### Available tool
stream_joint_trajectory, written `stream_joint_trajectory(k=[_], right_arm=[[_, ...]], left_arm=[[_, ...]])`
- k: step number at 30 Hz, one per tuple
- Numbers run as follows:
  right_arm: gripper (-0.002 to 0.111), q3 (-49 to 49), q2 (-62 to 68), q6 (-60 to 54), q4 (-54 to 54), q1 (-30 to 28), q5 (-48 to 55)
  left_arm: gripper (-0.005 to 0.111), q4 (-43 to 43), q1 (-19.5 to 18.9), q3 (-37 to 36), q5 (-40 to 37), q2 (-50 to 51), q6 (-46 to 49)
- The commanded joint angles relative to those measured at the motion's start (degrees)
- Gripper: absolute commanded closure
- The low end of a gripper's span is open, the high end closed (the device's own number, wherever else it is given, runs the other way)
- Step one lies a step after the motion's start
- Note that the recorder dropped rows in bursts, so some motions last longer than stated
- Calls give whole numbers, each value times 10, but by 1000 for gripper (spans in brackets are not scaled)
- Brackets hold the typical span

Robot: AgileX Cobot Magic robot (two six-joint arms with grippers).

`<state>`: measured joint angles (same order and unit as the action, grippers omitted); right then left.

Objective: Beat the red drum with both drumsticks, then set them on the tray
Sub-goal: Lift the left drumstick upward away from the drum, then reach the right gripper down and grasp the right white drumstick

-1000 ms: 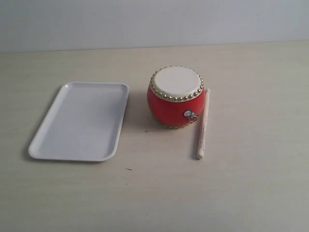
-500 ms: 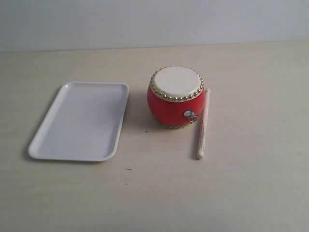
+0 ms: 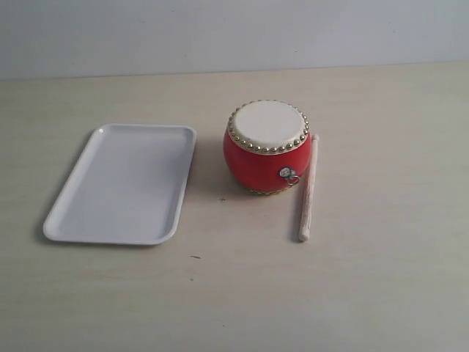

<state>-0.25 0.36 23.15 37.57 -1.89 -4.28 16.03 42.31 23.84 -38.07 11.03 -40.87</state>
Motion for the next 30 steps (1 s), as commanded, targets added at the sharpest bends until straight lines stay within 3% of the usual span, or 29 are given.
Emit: stream_joint_trajectory(k=[1,5,8,11,19,23,26,30], right_arm=[[108,2,-4,19,0,2,1],[108,-42,40,-26,-25,2,104],[108,-111,139,-126,-35,2,167],[108,-201,260,-157,-30,2,245],[108,-327,546,-267,129,2,280],[106,-413,668,-365,136,24,397],[99,-478,748,-345,73,78,431],[97,-526,825,-126,-174,180,446]], left_arm=[[107,7,4,-6,0,-4,19],[107,8,4,-16,5,15,19],[107,9,4,-16,12,45,19],[107,10,4,-16,22,89,27],[107,9,4,-16,93,200,31],[107,0,4,-16,99,200,31],[107,0,4,-16,99,196,35],[107,0,4,-16,99,195,35]])
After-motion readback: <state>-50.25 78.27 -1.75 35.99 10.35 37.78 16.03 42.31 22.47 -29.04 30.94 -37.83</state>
